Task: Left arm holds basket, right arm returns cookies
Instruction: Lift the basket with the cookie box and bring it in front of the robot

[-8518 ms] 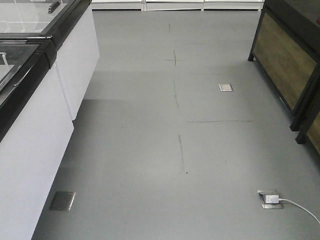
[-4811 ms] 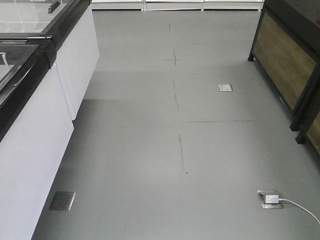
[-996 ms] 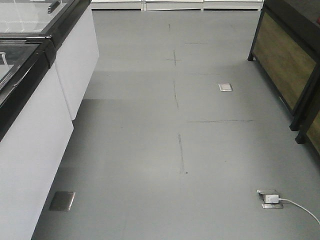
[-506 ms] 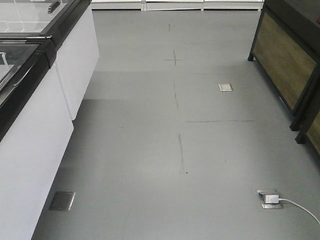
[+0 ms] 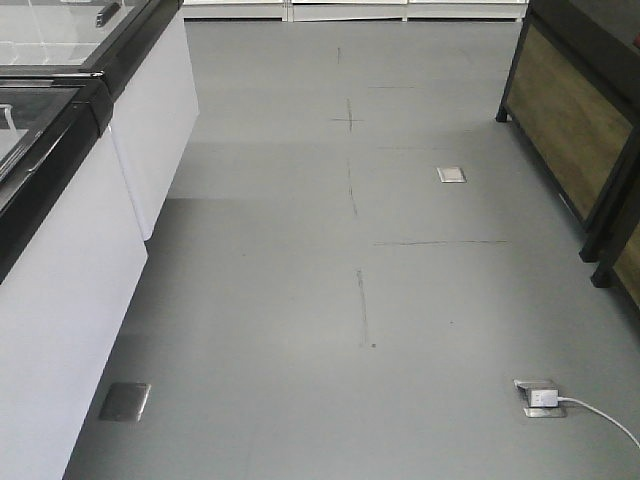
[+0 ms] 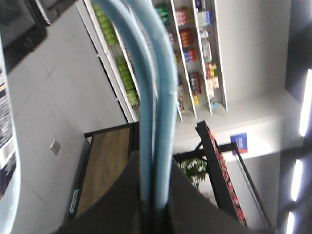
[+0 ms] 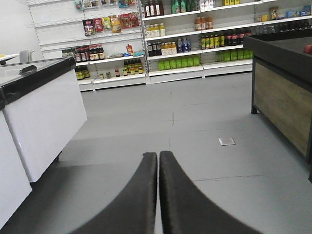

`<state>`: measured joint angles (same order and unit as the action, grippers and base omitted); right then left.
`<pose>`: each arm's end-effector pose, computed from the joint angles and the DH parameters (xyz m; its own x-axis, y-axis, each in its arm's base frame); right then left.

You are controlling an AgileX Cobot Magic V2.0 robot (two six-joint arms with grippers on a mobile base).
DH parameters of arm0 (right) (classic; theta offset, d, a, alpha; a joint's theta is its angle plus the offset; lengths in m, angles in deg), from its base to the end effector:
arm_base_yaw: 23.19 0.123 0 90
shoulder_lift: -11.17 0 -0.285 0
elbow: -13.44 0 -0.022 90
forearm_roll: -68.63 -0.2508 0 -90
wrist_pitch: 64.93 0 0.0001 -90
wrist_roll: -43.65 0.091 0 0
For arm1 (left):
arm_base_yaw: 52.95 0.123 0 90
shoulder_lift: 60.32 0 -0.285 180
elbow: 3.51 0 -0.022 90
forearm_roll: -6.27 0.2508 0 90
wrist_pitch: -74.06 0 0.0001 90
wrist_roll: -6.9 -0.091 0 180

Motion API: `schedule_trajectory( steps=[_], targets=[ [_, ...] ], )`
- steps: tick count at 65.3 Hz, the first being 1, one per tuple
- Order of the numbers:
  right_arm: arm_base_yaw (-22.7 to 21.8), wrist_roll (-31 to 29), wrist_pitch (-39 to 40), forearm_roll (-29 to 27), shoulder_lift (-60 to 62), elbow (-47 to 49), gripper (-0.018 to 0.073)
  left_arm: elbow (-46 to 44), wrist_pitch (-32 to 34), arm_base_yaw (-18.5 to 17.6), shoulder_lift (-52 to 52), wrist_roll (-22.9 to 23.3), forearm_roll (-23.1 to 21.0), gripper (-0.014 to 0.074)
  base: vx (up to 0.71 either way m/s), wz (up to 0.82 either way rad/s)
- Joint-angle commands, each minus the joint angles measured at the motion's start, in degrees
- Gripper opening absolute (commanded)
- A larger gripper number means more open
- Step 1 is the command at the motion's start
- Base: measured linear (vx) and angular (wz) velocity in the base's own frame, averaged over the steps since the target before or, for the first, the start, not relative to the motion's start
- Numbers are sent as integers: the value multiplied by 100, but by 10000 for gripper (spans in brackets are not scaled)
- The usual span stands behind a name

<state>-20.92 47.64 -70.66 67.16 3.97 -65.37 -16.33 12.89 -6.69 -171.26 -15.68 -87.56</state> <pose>0.0568 0.0025 0.1953 -0.0342 0.0937 -0.9950 -0.0391 0.9947 0.0951 0.3322 0.2321 0.3746 -0.2487 -0.9395 -0.2356 0.0501 0.2304 -0.9718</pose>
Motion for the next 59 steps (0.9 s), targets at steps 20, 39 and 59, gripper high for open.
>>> schedule_trajectory(
  steps=[20,39,59],
  targets=[
    [0,-6,447,14,70,-14,-8,-963,-431,-2136,355,199,-793,-7,0,0],
    [0,-6,447,14,70,-14,-8,-963,-446,-3787,355,-311,-371,-7,0,0],
    [0,-6,447,14,70,-14,-8,10,-163,-5554,355,-696,-333,-7,0,0]
  ],
)
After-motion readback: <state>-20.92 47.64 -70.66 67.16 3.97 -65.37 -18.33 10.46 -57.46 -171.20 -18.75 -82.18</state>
